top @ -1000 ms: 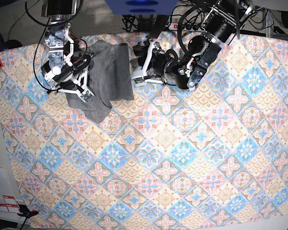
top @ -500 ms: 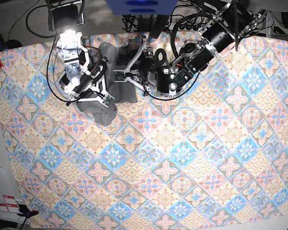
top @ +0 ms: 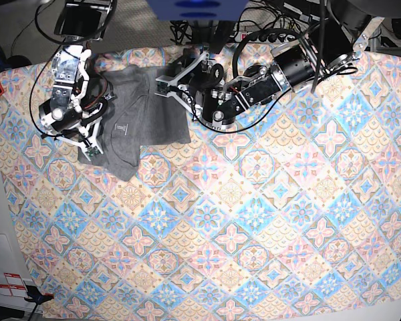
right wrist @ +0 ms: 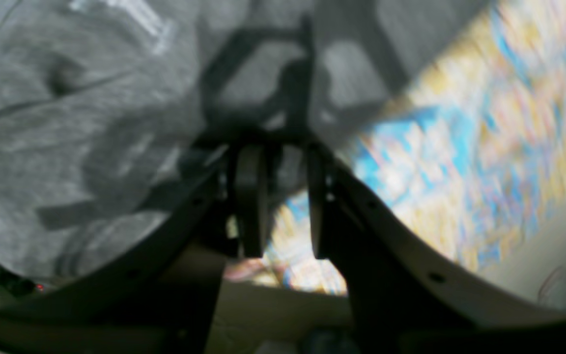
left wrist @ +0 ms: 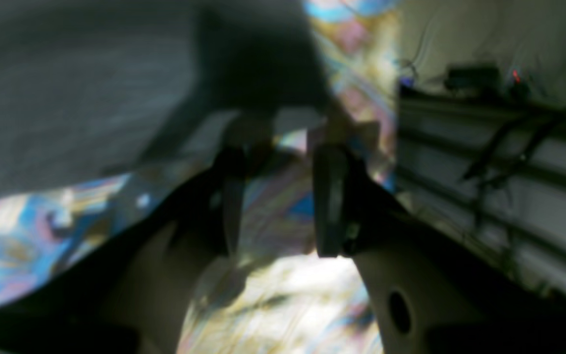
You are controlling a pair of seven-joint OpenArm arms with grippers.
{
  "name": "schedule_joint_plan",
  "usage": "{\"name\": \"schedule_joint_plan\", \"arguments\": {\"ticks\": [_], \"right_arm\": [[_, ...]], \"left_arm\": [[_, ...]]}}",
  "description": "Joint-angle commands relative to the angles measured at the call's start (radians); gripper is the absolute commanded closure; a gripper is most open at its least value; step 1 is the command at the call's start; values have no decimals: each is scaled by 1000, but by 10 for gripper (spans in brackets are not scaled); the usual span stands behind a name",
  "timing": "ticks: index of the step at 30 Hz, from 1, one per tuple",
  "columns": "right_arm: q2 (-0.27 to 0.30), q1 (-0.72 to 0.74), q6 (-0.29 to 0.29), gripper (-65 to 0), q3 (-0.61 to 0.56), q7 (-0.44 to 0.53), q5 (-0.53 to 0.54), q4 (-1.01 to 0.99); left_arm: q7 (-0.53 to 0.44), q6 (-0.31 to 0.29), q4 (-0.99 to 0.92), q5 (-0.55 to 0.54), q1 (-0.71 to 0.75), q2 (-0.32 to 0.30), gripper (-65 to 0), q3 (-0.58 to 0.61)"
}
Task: Fold the T-shirt properly
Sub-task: 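Lift and fold the bundle's edge over with both grippers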
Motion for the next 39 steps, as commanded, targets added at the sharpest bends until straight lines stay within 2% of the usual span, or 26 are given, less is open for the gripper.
{"name": "schedule_joint_plan", "arguments": {"ticks": [1, 6, 13, 16, 21, 25, 32, 36, 39], "right_arm": [[2, 8, -1, -142, 18, 3, 3, 35], [2, 14, -1, -142, 58, -40, 3, 22], [4, 14, -1, -142, 57, -43, 3, -89], [9, 14, -1, -142, 38, -43, 3, -130], [50, 14, -1, -142, -95, -43, 1, -221], [50, 8, -1, -142, -140, -43, 0, -216], [50, 10, -1, -142, -143, -43, 0, -216], [50, 8, -1, -142, -149, -43, 0, -199], [50, 8, -1, -142, -209, -43, 0, -166]], "left_arm": [[-6, -2, 13, -3, -19, 8, -212, -1], [-23, -2, 12, -2, -19, 11, -183, -1], [-54, -2, -2, 49, -21, 18, -188, 25], [-56, -2, -111, 87, -23, 75, -182, 33], [-77, -2, -331, 199, -23, 176, -181, 20], [-98, -2, -364, 262, -16, 204, -181, -105], [-102, -2, -364, 336, -39, 218, -181, -432], [-105, -2, -364, 339, -36, 253, -185, -529], [-154, -2, -366, 330, -33, 282, -188, -576]]}}
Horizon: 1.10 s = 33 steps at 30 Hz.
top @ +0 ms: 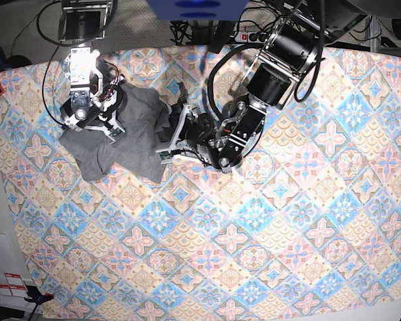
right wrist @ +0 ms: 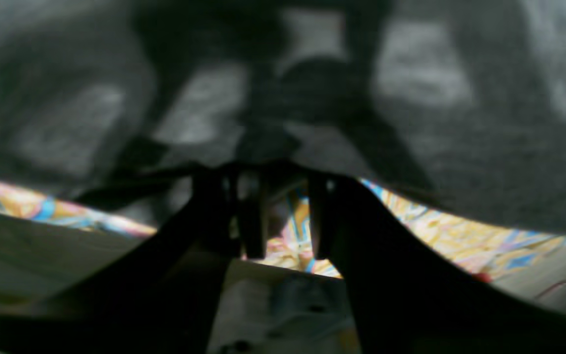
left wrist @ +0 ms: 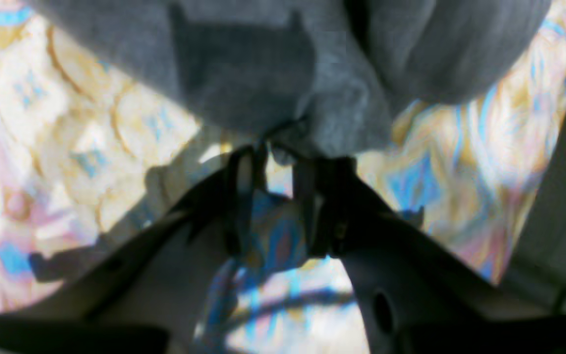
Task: Fold the T-shirt properly
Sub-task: 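Lift and fold the bundle's edge over with both grippers, then press the folded shirt flat and open both grippers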
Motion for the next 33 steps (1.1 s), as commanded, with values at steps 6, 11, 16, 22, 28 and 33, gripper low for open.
{"name": "schedule_joint_plan", "arguments": {"ticks": [6, 11, 16, 22, 28, 33], "right_arm": [[2, 20, 3, -142, -58, 12, 16, 40], [2, 18, 3, -142, -67, 12, 16, 40], [2, 13, 3, -142, -67, 12, 16, 41], [2, 12, 3, -142, -71, 12, 16, 41], [0, 12, 3, -142, -71, 12, 16, 100], [0, 12, 3, -142, -28, 12, 18, 215]], "left_arm": [[-33, 6, 2, 4, 7, 71, -189, -37], [-95, 6, 2, 4, 6, 80, -189, -41], [-193, 6, 2, 3, 0, 80, -190, -187], [-199, 6, 1, 3, -26, 80, -257, -262], [-231, 6, 1, -131, -31, 80, -358, -259], [-239, 6, 8, -245, -46, 80, -355, -262]]}}
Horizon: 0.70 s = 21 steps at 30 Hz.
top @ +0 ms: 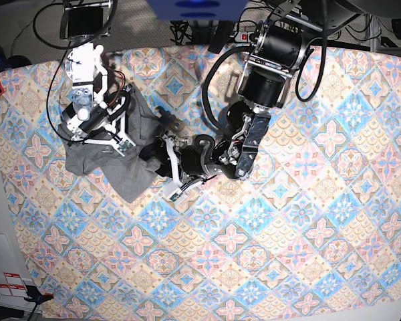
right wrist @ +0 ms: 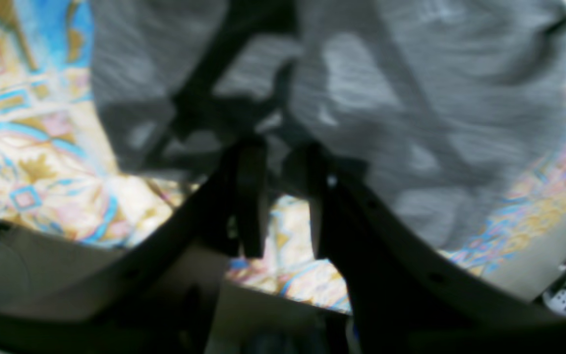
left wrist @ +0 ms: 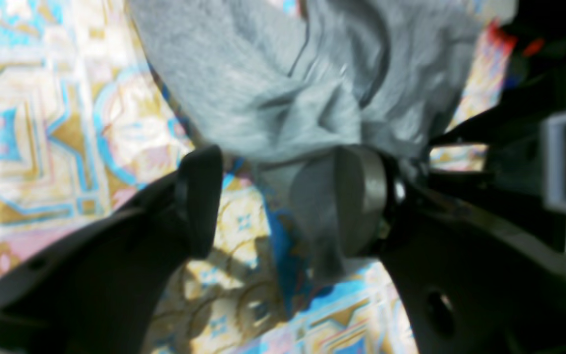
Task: Fold the T-shirt properly
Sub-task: 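Press the folded shirt flat and open both grippers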
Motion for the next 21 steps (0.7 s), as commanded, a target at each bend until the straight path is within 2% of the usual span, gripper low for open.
{"name": "schedule_joint_plan", "arguments": {"ticks": [1, 7, 10, 14, 16, 19, 21], "right_arm": [[4, 10, 2, -142, 29, 3, -8, 43], [1, 10, 2, -142, 158, 3, -8, 116], [0, 10, 2, -142, 166, 3, -8, 116], [-2, 10, 2, -142, 190, 3, -8, 116], [-17, 10, 2, -142, 250, 3, -8, 116], [-33, 10, 2, -142, 370, 3, -8, 118], [-36, 10, 2, -142, 431, 3, -8, 118]], "left_arm": [[-24, -6, 22, -36, -45, 11, -355, -2], [-5, -6, 180, -151, -45, -118, -354, 4], [76, -6, 323, -203, -22, -197, -354, 1], [262, -6, 475, -215, 26, -282, -318, 9], [326, -6, 522, -214, 49, -315, -271, 43], [334, -6, 545, -214, 64, -366, -230, 142], [334, -6, 532, -211, 64, -374, -229, 199]]}}
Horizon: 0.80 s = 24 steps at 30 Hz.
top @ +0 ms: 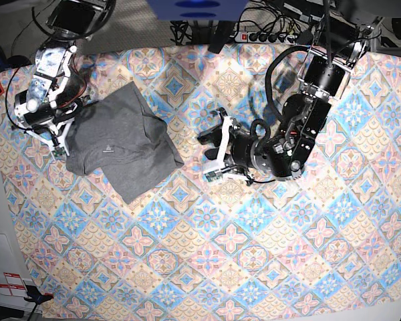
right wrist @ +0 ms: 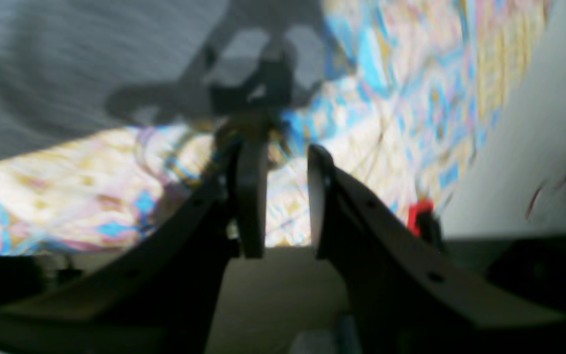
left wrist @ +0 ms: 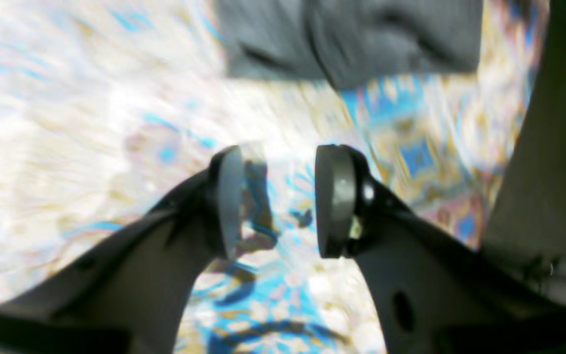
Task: Fold the T-shirt properly
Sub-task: 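Press the folded shirt flat and open both grippers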
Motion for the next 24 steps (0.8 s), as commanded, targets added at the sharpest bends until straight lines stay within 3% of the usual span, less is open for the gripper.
{"name": "schedule_joint_plan", "arguments": {"ticks": [1, 9, 12, 16, 24], "right_arm": [[9, 17, -1, -142, 17, 6, -3, 19], [14, 11, -1, -142, 36, 6, -3, 17], [14, -6, -1, -142, 36, 6, -3, 17], [14, -10, -1, -142, 36, 6, -3, 17], [14, -32, -1, -142, 36, 6, -3, 17]], "left_arm": [[-20, -2, -4, -19, -27, 4, -228, 12], [-64, -2, -208, 44, -90, 114, -228, 32], [-98, -2, -337, 50, -141, 159, -228, 111], [-162, -2, -450, 50, -185, 214, -228, 210], [-368, -2, -811, 52, -303, 315, -228, 223]]}}
